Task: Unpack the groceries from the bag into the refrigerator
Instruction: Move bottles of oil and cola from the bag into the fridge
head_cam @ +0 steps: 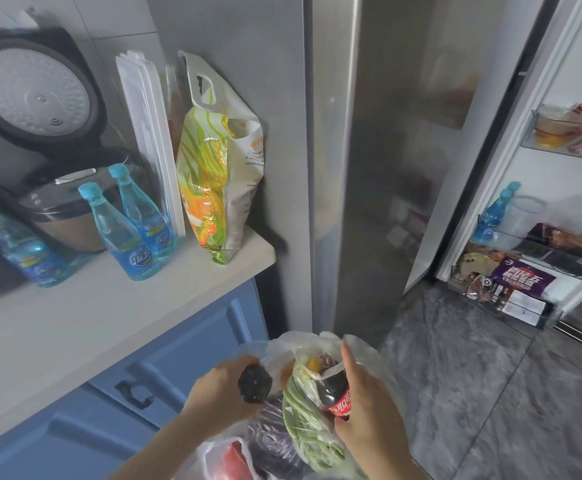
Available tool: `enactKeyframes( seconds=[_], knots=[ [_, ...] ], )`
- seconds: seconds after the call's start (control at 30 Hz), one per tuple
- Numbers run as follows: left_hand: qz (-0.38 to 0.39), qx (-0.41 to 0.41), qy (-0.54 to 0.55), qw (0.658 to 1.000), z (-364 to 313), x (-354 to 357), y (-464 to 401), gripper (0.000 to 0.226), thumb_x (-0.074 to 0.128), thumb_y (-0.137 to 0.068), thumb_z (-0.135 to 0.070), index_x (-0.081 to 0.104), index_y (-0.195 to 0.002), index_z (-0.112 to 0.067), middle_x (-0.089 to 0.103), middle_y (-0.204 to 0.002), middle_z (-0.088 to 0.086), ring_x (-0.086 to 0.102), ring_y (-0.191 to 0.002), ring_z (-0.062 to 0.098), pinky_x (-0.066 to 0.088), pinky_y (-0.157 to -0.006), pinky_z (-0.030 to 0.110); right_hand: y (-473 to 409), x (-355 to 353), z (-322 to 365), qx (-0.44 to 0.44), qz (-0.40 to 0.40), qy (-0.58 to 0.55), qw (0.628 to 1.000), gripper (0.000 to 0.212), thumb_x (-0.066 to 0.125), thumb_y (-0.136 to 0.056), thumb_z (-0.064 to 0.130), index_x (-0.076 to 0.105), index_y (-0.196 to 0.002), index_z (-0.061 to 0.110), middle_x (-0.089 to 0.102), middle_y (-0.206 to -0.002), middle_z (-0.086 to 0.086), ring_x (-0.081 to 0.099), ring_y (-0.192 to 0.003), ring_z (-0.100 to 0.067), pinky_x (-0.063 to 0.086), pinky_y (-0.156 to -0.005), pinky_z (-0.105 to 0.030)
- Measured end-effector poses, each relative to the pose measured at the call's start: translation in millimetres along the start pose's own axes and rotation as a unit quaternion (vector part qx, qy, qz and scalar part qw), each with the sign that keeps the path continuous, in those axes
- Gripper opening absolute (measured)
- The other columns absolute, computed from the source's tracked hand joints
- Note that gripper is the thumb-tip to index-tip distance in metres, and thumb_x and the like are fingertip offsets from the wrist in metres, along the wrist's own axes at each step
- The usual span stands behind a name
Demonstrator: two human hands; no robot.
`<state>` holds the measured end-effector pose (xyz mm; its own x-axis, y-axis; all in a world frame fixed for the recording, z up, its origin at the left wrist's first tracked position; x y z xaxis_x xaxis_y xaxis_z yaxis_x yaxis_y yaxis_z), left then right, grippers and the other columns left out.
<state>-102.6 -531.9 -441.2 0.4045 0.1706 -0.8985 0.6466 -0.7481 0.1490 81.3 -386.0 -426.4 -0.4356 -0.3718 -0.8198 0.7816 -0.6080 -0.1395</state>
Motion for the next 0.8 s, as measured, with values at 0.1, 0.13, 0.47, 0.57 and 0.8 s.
enactKeyframes(
  seconds=[0.1,0.13,0.47,0.57,0.8],
  knots=[
    [-0.074,0.046,0.054,0.995,3.6,-14.1,29.9,0.069,0.076,-0.065,-0.052,0.046,-0.127,-0.046,0.056,-0.113,-0.025,0.054,-0.103,-0.002,0.047,-0.092,0.020,8.8,1.3,8.9,-0.029,0.004,0.014,0.999,0.127,0.090,-0.048,0.036,0.017,-0.151,0.025,0.065,-0.104,0.010,0.064,-0.091,-0.013,0.056,-0.078,-0.035],
    [-0.094,0.061,0.066,0.992,1.2,-18.0,39.7,0.073,0.078,-0.065,-0.050,0.045,-0.130,-0.046,0.056,-0.116,-0.026,0.054,-0.107,-0.001,0.047,-0.095,0.022,12.1,2.2,12.0,-0.032,0.012,0.016,0.999,0.130,0.090,-0.047,0.031,0.014,-0.152,0.026,0.066,-0.105,0.011,0.064,-0.090,-0.011,0.055,-0.078,-0.033],
    [-0.185,-0.198,0.437,0.858,30.3,-29.5,94.5,0.058,0.083,-0.062,-0.004,0.062,-0.111,-0.026,0.065,-0.105,0.010,0.068,-0.084,0.012,0.055,-0.065,0.014,26.3,-24.8,34.1,-0.008,-0.006,-0.137,0.991,0.125,0.084,-0.059,0.016,0.002,-0.150,0.039,0.053,-0.111,0.022,0.058,-0.098,-0.003,0.050,-0.090,-0.022],
    [-0.061,-0.307,0.712,0.629,19.7,4.6,103.4,0.040,0.070,-0.076,-0.003,0.061,-0.114,0.002,0.066,-0.099,0.024,0.065,-0.084,0.032,0.060,-0.065,0.037,25.6,-30.1,33.8,0.030,0.019,-0.236,0.971,0.119,0.081,-0.067,0.028,-0.005,-0.146,0.048,0.054,-0.125,0.018,0.057,-0.112,-0.005,0.048,-0.097,-0.026],
    [0.127,-0.183,0.861,0.456,-73.8,-2.7,117.0,0.049,0.064,-0.072,-0.001,0.060,-0.121,0.002,0.058,-0.118,0.033,0.061,-0.099,0.047,0.055,-0.074,0.055,25.0,-36.4,45.4,0.043,0.057,-0.329,0.942,0.099,0.065,-0.077,0.051,-0.005,-0.147,0.047,0.040,-0.130,0.042,0.053,-0.119,-0.002,0.045,-0.103,-0.035]
  ],
)
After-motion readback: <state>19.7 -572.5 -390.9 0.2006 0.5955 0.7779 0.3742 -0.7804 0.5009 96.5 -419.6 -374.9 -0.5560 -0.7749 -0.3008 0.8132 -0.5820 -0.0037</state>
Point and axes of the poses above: each hand's wrist, its own y-axis away from the middle knuckle, its own x-axis out of the palm, z = x × y, the point moved 9 cm from there along -y, towards the middle knuckle
